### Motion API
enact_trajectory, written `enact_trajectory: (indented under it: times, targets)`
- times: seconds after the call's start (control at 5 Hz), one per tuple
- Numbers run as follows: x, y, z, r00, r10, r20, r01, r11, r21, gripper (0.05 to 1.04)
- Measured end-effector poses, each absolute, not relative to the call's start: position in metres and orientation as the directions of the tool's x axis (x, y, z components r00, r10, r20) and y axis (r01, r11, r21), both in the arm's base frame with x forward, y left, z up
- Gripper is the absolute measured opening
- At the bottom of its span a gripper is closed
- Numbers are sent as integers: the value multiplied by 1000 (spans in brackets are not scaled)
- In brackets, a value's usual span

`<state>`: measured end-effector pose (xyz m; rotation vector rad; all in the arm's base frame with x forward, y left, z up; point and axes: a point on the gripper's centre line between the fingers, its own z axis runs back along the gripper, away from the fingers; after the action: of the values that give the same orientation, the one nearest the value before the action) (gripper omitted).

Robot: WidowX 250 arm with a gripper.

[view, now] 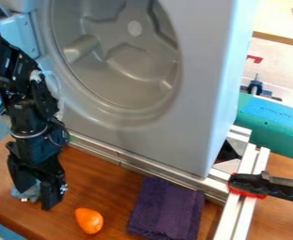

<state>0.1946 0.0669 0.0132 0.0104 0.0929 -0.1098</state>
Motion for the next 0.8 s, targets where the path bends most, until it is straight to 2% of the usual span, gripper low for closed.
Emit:
enact_trajectory:
  times: [0.2, 0.4, 0.6, 0.8]
  targets:
    - [192, 65, 10, 989, -108, -106, 108, 994, -4, 1001]
    - [196, 58, 9, 999, 47, 3, -47, 996, -80, 1001]
    - [206, 56, 8, 980, 176, 92, -166, 980, -112, 1001]
    - [208, 35, -8, 883, 454, 122, -445, 891, -94, 1001]
